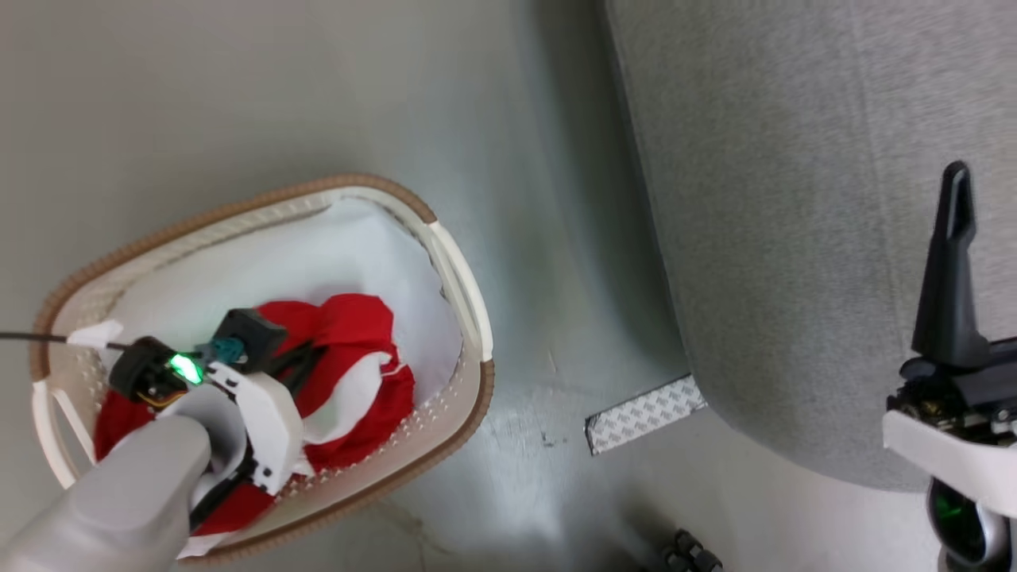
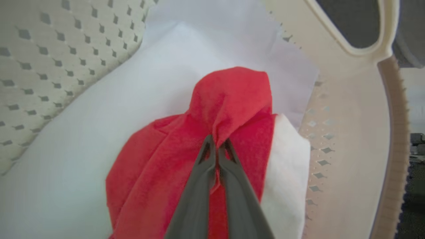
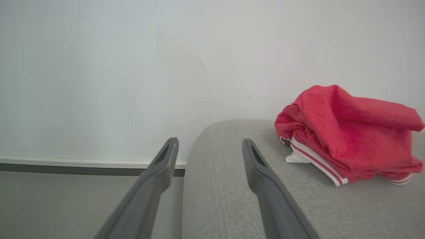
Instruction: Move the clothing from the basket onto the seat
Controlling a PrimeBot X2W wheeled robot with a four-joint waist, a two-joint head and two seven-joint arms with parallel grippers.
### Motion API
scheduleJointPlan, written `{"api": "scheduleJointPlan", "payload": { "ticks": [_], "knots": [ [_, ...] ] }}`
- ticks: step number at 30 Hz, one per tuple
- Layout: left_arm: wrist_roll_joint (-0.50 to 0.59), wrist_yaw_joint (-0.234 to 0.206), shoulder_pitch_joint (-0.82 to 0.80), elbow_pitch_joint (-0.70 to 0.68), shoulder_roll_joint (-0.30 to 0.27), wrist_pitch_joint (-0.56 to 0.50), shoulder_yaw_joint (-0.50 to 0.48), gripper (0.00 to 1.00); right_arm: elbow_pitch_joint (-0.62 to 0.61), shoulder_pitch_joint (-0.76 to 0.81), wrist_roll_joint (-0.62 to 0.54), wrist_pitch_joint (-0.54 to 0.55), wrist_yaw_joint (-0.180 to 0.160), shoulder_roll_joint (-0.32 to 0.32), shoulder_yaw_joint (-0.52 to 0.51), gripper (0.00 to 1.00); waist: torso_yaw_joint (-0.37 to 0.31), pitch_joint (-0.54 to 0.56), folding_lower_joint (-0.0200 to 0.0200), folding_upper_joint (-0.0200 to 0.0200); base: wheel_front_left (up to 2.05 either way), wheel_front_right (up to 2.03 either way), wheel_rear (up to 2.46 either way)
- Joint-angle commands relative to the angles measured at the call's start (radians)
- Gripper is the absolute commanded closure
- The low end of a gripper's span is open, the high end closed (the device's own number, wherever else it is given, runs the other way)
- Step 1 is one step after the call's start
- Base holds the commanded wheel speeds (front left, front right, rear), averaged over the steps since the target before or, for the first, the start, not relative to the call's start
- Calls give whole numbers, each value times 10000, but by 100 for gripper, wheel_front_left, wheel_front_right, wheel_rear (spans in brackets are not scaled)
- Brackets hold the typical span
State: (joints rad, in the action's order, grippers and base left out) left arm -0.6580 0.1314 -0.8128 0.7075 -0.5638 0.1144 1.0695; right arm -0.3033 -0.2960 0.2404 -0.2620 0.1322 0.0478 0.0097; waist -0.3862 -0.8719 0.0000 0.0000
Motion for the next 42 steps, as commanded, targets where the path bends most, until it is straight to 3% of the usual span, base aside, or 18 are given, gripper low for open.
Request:
{"api": "scheduleJointPlan", "payload": {
  "ticks": [1,12,25,32,42],
  "knots": [
    [-237,-10,91,-67,26,246,22,100,99,-132,48,-14,-29,21,-131,0,71,419,0,0,0,0,0],
    [-1392,-81,1419,-695,753,1367,-224,100,1195,356,-463,-14,-29,21,-550,0,1358,3705,0,0,0,0,0],
    [-1278,-1246,3602,-3316,1071,1501,-1963,100,2516,1341,-875,-14,-29,21,-610,0,2834,7145,0,0,0,0,0],
    [-800,-1921,4543,-5028,1072,1501,-3043,100,3064,1899,-978,-14,-29,20,-143,0,3274,8222,0,0,0,0,0],
    [-122,-2453,5337,-6766,811,1501,-4017,100,3812,2516,-874,-12,-29,23,1303,0,3565,9154,0,0,0,0,0]
  ]
}}
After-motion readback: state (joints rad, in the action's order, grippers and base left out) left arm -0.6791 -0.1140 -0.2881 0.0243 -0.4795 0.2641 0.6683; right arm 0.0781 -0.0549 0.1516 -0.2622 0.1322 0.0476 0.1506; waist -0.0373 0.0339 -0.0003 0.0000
